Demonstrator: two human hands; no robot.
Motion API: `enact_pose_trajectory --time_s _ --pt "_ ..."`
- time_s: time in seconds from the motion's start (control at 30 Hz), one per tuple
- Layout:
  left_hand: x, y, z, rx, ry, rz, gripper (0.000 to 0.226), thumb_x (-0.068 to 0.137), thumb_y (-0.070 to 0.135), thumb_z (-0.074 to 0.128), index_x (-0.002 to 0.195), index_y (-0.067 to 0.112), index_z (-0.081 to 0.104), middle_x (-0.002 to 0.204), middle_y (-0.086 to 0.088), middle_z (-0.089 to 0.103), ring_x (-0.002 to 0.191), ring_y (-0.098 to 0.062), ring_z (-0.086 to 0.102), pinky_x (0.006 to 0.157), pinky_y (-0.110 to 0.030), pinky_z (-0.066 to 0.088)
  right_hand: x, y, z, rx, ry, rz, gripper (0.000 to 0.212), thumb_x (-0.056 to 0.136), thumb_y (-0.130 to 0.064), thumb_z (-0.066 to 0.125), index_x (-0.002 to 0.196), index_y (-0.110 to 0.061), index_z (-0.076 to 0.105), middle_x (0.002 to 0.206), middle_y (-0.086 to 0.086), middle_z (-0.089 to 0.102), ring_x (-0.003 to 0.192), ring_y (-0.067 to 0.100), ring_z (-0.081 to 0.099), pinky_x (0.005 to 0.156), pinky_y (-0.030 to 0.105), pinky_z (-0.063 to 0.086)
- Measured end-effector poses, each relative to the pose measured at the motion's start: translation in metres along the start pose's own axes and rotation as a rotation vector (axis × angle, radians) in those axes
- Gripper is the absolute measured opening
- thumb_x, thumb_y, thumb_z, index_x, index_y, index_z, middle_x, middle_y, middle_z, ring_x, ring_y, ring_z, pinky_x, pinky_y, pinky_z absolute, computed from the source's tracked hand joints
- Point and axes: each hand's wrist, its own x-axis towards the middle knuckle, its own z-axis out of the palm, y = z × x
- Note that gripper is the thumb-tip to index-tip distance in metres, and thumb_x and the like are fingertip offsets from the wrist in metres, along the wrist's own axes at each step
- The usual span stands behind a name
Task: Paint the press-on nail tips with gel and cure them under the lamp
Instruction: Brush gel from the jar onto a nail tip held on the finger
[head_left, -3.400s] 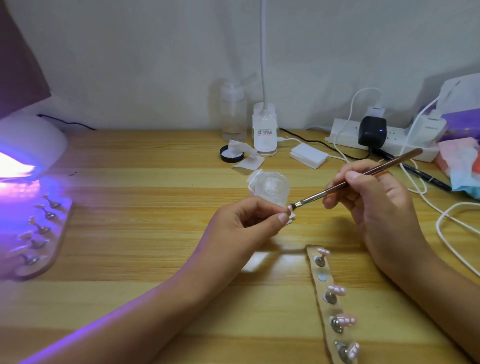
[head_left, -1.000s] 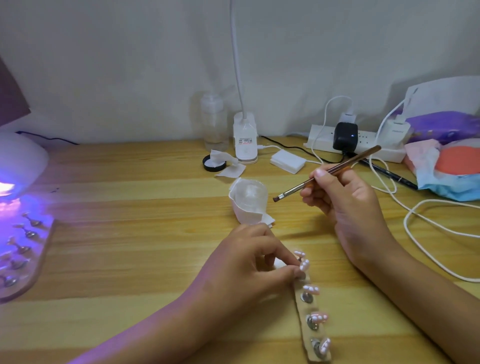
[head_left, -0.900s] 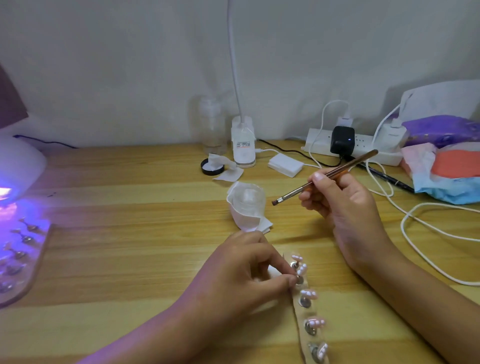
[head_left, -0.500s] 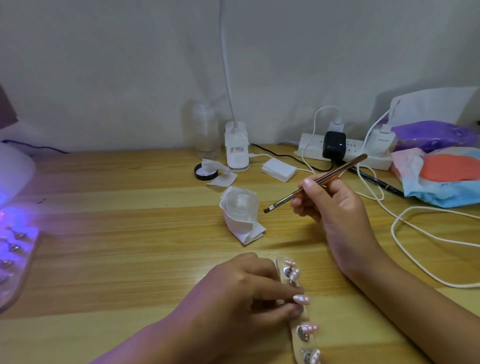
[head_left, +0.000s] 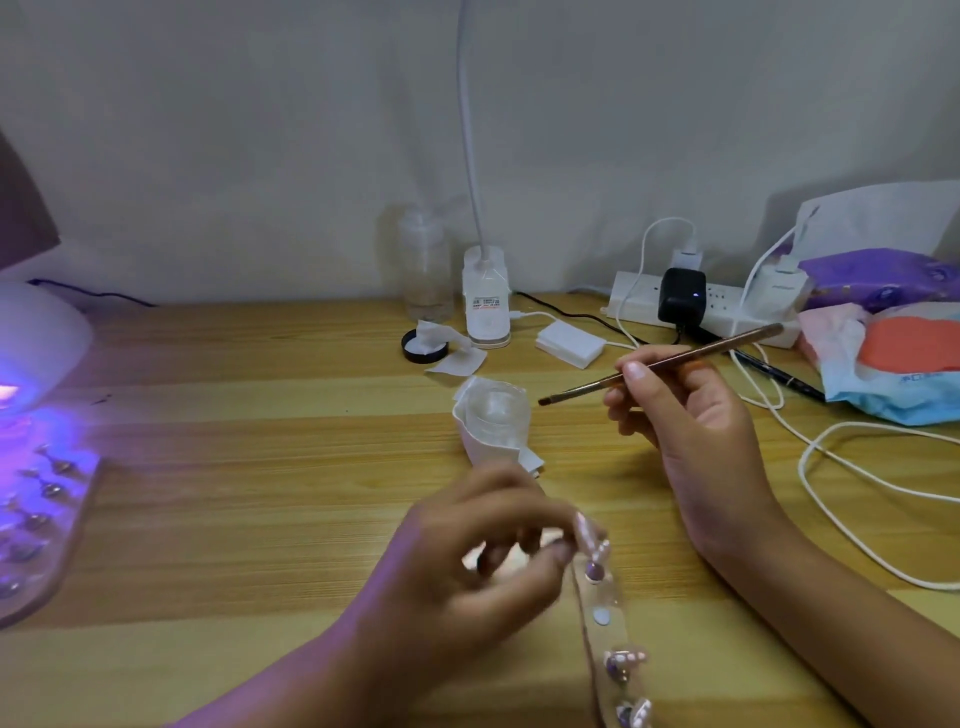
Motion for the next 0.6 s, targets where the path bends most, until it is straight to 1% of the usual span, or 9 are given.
enact_pose_trajectory --time_s 0.03,0.13,0.2,0.23,0.3,0.37,0.43,0.53,0.6 --pt "0.002 -0.002 -0.002 -0.104 0.066 -0.078 0.013 0.084 0.027 0.067 0.093 0.028 0.075 0.084 0.010 0.054 0.065 -0.009 0.048 0.061 -0.020 0.043 0.000 0.001 0.000 -0.023 -0.003 -0.022 0.011 0.096 -0.013 0.056 0.098 -0.020 0.065 0.079 -0.004 0.070 0.076 0.009 0.064 0.068 0.020 0.052" --pt "0.007 -0.010 -0.008 -0.291 0.329 -0.305 0.013 0.072 0.040 0.072 0.083 0.034 0.073 0.091 0.009 0.056 0.071 -0.003 0.050 0.067 -0.012 0.043 -0.003 0.002 0.000 -0.095 -0.025 -0.109 0.015 0.096 -0.012 0.056 0.100 -0.024 0.064 0.082 -0.007 0.067 0.079 0.007 0.062 0.070 0.020 0.052" --pt "0.008 -0.017 -0.013 -0.358 0.454 -0.448 0.018 0.069 0.048 0.071 0.082 0.037 0.069 0.091 0.012 0.062 0.068 0.000 0.053 0.065 -0.016 0.044 -0.005 0.001 0.001 -0.133 -0.056 -0.176 0.014 0.096 -0.013 0.056 0.101 -0.024 0.062 0.082 -0.007 0.063 0.078 0.008 0.060 0.071 0.020 0.051" --pt "0.008 -0.019 -0.014 -0.383 0.478 -0.510 0.018 0.072 0.050 0.069 0.085 0.039 0.068 0.086 0.015 0.064 0.066 0.000 0.053 0.062 -0.020 0.043 -0.007 0.001 0.002 -0.151 -0.077 -0.204 0.012 0.095 -0.016 0.056 0.102 -0.024 0.061 0.082 -0.005 0.061 0.078 0.010 0.058 0.071 0.021 0.050" --pt "0.010 -0.023 -0.016 -0.414 0.477 -0.584 0.006 0.087 0.046 0.061 0.089 0.045 0.066 0.078 0.018 0.066 0.066 -0.001 0.056 0.056 -0.019 0.044 -0.009 0.000 0.004 -0.174 -0.119 -0.241 0.009 0.095 -0.020 0.057 0.101 -0.025 0.060 0.086 -0.001 0.060 0.079 0.014 0.057 0.072 0.022 0.050" --pt "0.014 -0.024 -0.015 -0.479 0.466 -0.607 0.025 0.100 0.033 0.049 0.085 0.045 0.066 0.084 0.020 0.068 0.069 -0.004 0.065 0.053 -0.016 0.047 -0.011 0.000 0.005 -0.184 -0.154 -0.264 0.009 0.097 -0.018 0.055 0.101 -0.024 0.061 0.091 0.000 0.061 0.082 0.014 0.059 0.073 0.022 0.050" --pt "0.018 -0.024 -0.014 -0.598 0.454 -0.627 0.030 0.103 0.028 0.043 0.087 0.040 0.065 0.091 0.020 0.069 0.079 -0.015 0.073 0.056 -0.019 0.052 -0.012 0.001 0.006 -0.188 -0.182 -0.276 0.015 0.097 -0.015 0.049 0.102 -0.020 0.061 0.092 0.000 0.063 0.085 0.014 0.060 0.074 0.022 0.049" --pt "0.020 -0.025 -0.016 -0.704 0.372 -0.652 0.017 0.104 0.031 0.040 0.098 0.030 0.056 0.095 0.012 0.074 0.089 -0.031 0.073 0.064 -0.030 0.059 -0.013 0.001 0.007 -0.204 -0.203 -0.275 0.017 0.096 -0.014 0.048 0.102 -0.018 0.063 0.093 0.002 0.064 0.087 0.014 0.060 0.077 0.023 0.048" --pt "0.022 -0.026 -0.018 -0.755 0.317 -0.673 0.014 0.104 0.031 0.039 0.101 0.026 0.052 0.114 0.000 0.068 0.091 -0.035 0.072 0.070 -0.035 0.060 -0.013 0.001 0.007 -0.241 -0.208 -0.275 0.016 0.095 -0.014 0.049 0.102 -0.018 0.064 0.095 0.001 0.063 0.087 0.014 0.060 0.079 0.023 0.047"
